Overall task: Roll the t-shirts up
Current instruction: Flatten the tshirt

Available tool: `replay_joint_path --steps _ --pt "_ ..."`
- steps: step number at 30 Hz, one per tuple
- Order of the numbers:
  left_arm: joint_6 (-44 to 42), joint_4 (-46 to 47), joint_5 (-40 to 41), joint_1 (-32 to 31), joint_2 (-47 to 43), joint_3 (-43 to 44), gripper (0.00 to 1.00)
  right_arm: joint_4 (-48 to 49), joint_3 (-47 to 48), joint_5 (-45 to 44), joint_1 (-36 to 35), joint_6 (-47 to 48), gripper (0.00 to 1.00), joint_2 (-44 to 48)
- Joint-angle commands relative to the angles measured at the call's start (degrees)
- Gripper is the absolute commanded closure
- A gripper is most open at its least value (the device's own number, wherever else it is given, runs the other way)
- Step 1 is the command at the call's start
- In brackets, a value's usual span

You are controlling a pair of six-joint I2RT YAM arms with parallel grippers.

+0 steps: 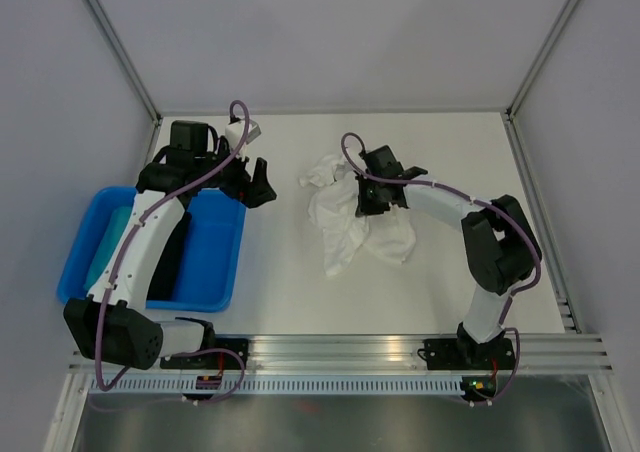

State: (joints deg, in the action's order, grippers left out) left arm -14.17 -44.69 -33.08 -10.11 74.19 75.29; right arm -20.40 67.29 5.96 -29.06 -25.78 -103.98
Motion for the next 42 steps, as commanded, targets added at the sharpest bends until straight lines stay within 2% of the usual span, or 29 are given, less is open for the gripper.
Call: replay_joint_path --steps 1,4,7,11,15,17,20,23,25,28,29,31,32,33,34,35,36,38,40,42 --pt "-0.4 0.7 -0.3 -0.2 -1.2 -0.1 0.01 -6.3 12.0 -2.2 -0.3 5.8 1.00 3.2" --pt "-0.2 1.3 -0.9 -0.2 -1.0 -0.1 0.01 -11.1 17.5 -1.0 -0.3 9.1 1.00 5.7" --pt "-0.2 1.3 -0.8 -0.2 -1.1 0.3 0.01 -12.6 20.2 1.9 -0.4 10.7 1.00 13.2" --pt "-0.7 1.4 0.5 -0.2 -2.2 1.3 0.01 -15.7 26.2 5.7 -0.3 15.0 1.00 16.6" --pt "-2.5 1.2 2.5 -0.2 -4.0 1.4 0.01 -19.5 38.1 15.9 -0.3 19.3 1.00 14.2" --pt "-3.1 1.0 6.5 -0.2 -5.0 2.5 0.00 -19.7 45.2 26.4 -0.4 21.0 1.00 12.7" --pt "-5.0 0.0 10.9 -0.2 -5.5 5.2 0.00 -19.0 50.3 30.3 -0.3 22.4 1.00 13.8" --pt "-6.9 -1.5 11.5 -0.2 -5.3 7.1 0.00 -17.7 47.3 32.3 2.2 22.0 1.00 17.1" --pt "-7.3 -1.8 11.4 -0.2 -5.1 7.2 0.00 -16.4 41.1 34.8 5.2 19.4 1.00 20.0" --pt "-6.7 -1.7 9.5 -0.2 -4.3 6.7 0.00 -15.0 30.0 39.4 14.0 17.3 1.00 23.8" --pt "-6.4 -1.7 9.2 -0.2 -4.0 6.6 0.00 -14.7 27.1 39.0 19.0 17.0 1.00 24.5" --pt "-4.6 -1.6 8.7 -0.2 -2.3 7.0 0.02 -19.8 22.1 30.6 23.3 19.1 1.00 24.7" --pt "-3.4 -1.5 9.3 -0.2 -1.9 7.2 0.04 -22.4 20.8 25.5 25.5 20.2 0.91 24.4" --pt "-1.7 -1.5 9.2 -0.2 -1.6 7.4 0.06 -25.7 17.3 9.9 25.8 20.5 0.69 23.5" --pt "-1.2 -1.0 7.3 -0.3 -1.3 7.3 0.08 -26.3 15.1 2.2 25.8 19.6 0.45 23.0" --pt "-0.9 -0.8 6.1 -0.4 -1.2 7.1 0.09 -26.5 13.0 -4.3 25.8 19.5 0.02 22.3" --pt "-1.0 -0.7 5.2 -0.8 -1.1 6.9 0.09 -25.7 9.6 -15.4 25.8 19.1 0.02 20.2" --pt "-1.0 -0.3 6.5 -3.4 0.9 6.6 0.19 -26.4 8.6 -20.6 25.9 17.4 0.02 17.8" --pt "-0.3 -0.3 11.5 -7.1 2.9 6.5 0.31 -25.4 8.2 -19.2 25.9 16.0 0.02 16.7" --pt "0.2 -0.5 14.2 -9.7 6.7 6.4 0.35 -20.2 6.5 -15.7 25.8 14.1 0.09 19.1"
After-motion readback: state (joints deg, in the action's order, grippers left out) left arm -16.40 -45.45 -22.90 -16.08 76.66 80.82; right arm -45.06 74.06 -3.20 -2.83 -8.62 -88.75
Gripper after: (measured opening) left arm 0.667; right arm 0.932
